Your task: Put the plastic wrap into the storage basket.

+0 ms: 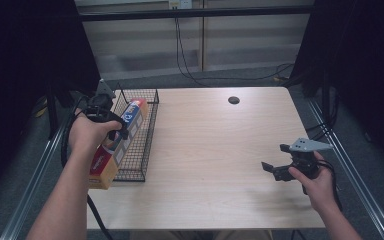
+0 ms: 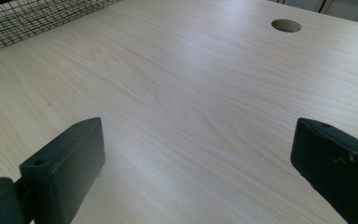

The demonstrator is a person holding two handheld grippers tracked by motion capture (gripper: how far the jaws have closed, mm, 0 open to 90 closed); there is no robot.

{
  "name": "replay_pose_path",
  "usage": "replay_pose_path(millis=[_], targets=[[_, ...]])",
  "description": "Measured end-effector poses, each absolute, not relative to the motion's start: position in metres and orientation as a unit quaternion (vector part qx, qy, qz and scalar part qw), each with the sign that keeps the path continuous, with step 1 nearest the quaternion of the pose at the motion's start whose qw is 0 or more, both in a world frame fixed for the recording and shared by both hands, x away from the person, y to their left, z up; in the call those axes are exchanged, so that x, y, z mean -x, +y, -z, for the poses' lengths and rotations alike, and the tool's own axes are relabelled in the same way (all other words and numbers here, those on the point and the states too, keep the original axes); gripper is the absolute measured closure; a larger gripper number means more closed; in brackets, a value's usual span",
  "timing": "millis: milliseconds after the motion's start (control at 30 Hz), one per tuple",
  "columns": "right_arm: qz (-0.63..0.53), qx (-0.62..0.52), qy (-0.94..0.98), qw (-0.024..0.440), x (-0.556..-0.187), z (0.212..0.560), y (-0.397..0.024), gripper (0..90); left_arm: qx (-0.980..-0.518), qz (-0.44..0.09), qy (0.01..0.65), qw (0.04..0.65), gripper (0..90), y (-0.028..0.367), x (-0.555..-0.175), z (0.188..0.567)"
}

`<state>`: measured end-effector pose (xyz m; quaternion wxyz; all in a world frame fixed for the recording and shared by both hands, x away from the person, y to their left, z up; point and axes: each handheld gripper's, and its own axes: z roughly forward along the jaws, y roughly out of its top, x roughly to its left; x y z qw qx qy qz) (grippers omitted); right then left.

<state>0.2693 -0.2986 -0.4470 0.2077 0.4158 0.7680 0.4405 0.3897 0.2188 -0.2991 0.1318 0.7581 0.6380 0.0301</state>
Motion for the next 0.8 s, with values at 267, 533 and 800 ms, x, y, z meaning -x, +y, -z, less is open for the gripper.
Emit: replay_pose_path(millis=[267, 533, 800], targets=[[-0.440, -0.415, 0.769, 0.208, -0.270, 0.448, -0.298, 2.7, -0.754, -0.033, 0.643, 0.129, 44.4, 0.221, -0.391, 0.304], [-0.440, -0.414, 0.769, 0.208, -0.269, 0.447, -0.298, 2.7, -0.755, -0.032, 0.643, 0.127, 44.4, 0.222, -0.394, 0.310], [-0.439, -0.416, 0.769, 0.206, -0.269, 0.448, -0.299, 2.7, -0.753, -0.029, 0.646, 0.123, 44.4, 0.222, -0.398, 0.317]])
